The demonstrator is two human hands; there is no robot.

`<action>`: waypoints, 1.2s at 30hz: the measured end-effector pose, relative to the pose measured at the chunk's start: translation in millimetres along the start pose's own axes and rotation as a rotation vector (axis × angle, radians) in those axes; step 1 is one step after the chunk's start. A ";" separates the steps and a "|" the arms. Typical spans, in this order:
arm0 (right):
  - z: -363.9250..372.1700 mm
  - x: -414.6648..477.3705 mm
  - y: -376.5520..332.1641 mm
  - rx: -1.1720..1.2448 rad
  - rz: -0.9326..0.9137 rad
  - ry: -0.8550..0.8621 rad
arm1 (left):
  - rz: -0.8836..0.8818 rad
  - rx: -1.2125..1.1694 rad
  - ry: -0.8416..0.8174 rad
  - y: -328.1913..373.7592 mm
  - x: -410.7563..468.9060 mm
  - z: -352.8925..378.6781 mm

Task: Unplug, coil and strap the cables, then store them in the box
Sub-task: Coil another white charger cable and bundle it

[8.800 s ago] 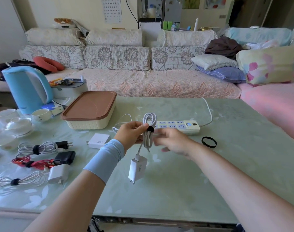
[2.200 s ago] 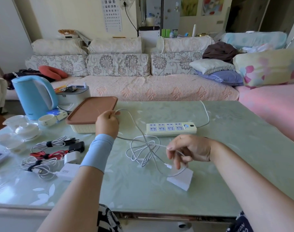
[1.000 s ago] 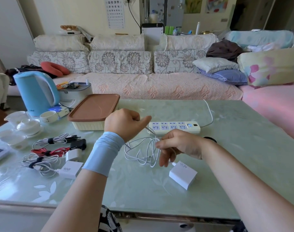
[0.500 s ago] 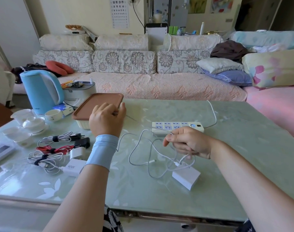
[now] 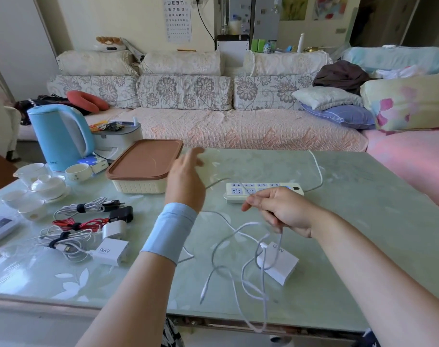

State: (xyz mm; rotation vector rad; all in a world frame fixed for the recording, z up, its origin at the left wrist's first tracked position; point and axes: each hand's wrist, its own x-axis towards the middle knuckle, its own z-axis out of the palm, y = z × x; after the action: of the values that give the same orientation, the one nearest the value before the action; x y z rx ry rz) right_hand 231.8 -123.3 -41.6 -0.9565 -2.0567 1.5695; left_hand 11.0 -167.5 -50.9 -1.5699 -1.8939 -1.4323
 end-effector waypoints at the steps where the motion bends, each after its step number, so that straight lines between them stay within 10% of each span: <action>1: 3.5 1.0 -1.3 0.006 0.002 0.021 | 0.068 -0.134 -0.058 14.8 -1.6 0.3; 8: 9.5 -1.6 -7.7 0.110 0.082 0.041 | 0.027 -0.147 -0.556 52.7 -18.4 8.5; 14: -14.9 -18.5 -7.1 -0.089 0.319 -0.429 | -0.006 0.148 -0.167 6.4 4.7 -1.4; 22: -29.2 -10.6 10.9 0.262 0.142 -0.547 | -0.087 0.154 0.220 9.3 6.5 -5.5; 26: -35.8 -9.6 12.8 0.416 0.134 -0.429 | -0.146 0.188 0.228 -11.1 8.2 -17.0; 32: -32.5 -15.3 9.9 -0.252 0.427 -0.459 | -0.198 0.301 0.258 -32.2 9.5 -14.6; 36: -32.4 -11.9 16.3 -0.122 0.370 -0.314 | -0.320 0.403 0.085 -53.8 4.1 -9.9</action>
State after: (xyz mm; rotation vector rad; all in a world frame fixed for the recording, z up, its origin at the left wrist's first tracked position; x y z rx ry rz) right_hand 266.1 -107.1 -46.0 -1.2634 -2.3076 1.9006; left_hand -40.5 -168.3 -69.9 -1.0419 -2.2790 -1.1074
